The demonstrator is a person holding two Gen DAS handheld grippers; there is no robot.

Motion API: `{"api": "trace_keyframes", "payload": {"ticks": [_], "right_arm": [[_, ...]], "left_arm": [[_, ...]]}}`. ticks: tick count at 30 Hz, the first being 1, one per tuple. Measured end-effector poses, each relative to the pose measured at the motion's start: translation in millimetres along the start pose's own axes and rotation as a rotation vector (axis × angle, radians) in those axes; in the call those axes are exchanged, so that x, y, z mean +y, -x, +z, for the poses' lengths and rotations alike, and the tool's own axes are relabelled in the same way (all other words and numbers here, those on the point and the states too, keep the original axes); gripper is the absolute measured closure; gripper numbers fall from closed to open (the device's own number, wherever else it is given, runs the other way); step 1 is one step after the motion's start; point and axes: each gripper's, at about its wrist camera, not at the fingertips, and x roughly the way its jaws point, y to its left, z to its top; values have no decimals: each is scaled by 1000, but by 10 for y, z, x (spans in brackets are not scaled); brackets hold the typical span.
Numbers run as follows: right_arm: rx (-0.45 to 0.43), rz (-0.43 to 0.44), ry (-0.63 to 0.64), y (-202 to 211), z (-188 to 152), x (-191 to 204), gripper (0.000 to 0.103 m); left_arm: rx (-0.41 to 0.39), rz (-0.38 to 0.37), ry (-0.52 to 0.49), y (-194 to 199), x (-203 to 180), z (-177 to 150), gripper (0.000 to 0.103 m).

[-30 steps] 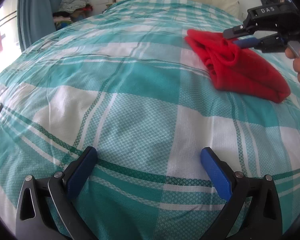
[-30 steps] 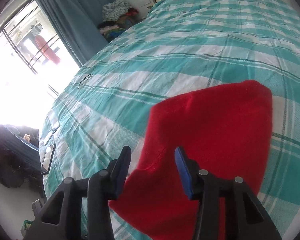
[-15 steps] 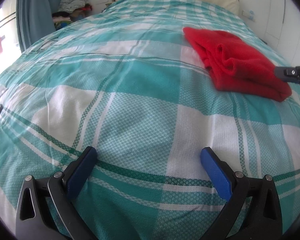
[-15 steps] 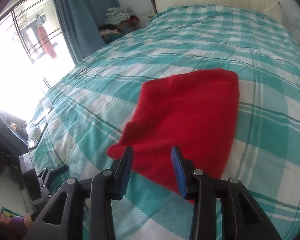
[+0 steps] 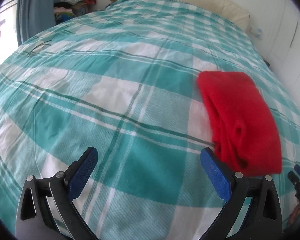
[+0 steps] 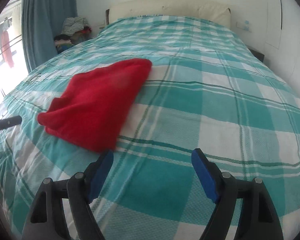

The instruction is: Fold small clothes

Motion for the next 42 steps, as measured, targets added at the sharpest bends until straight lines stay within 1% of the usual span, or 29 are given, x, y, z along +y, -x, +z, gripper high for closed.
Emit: {"api": "trace_keyframes", "payload": {"ticks": [2,3,4,5,6,7,8,14,18,22,30,42], "right_arm": [[33,1,-62,-112,-71,-151,23],[38,12,-90,-143,-106,-211,23],[33,20,-103,-154,-127,-238,23],[28,27,-104,-157,-145,-238,21],[29,35,-98,-170,-149,-218,17],[31,42,-91,-182,-153,-201,14],[32,46,-88,-189,-156,-191,13],[28,77,-110,-223,-181,-210,10],[33,74,-91,-247,-179,-172,6],[34,74,-90,-244,-188,-174,6],[47,40,-62,-267,-188,-125,4],[68,15,-34,-310,-185,-83,1]], "left_arm": [[102,41,-28,-440,31,26,0],[113,48,-53,-581,32,-23,0],[41,44,-72,-557,28,-75,0],[2,46,-75,-497,29,-131,0],[-10,55,-75,-445,23,-164,0],[-12,61,-76,-423,14,-188,0],[-7,66,-80,-433,7,-195,0],[1,59,-75,-434,26,-175,0],[1,58,-74,-436,25,-178,0],[0,59,-75,-435,26,-182,0],[0,59,-75,-433,23,-185,0],[0,59,-75,-430,23,-189,0]]}}
